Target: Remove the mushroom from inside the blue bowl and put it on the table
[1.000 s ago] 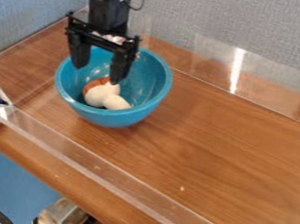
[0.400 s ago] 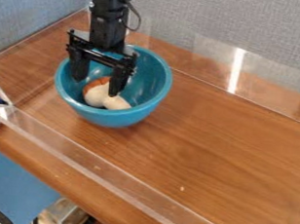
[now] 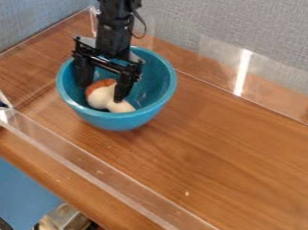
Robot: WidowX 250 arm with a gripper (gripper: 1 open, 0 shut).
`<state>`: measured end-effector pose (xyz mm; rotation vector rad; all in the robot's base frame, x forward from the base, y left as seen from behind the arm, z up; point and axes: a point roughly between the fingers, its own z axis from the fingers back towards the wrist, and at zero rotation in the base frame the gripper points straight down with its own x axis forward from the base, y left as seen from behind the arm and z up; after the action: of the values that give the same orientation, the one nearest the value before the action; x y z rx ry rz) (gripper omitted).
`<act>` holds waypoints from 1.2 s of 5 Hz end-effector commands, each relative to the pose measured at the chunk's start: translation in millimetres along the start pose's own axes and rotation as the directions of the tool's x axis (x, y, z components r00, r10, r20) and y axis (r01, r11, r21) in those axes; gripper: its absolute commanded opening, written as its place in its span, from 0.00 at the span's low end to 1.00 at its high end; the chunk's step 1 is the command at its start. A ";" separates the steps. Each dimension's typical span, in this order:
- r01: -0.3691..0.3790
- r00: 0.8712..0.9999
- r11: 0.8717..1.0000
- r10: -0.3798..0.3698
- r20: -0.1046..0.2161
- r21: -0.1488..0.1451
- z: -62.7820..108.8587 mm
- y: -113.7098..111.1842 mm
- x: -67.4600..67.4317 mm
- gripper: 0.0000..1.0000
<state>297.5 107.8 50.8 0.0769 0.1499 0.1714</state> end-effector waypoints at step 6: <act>-0.042 0.999 0.999 0.041 0.023 0.027 -16.8 6.4 31.9 0.00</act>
<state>321.5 112.3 31.0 0.1030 0.1567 0.1853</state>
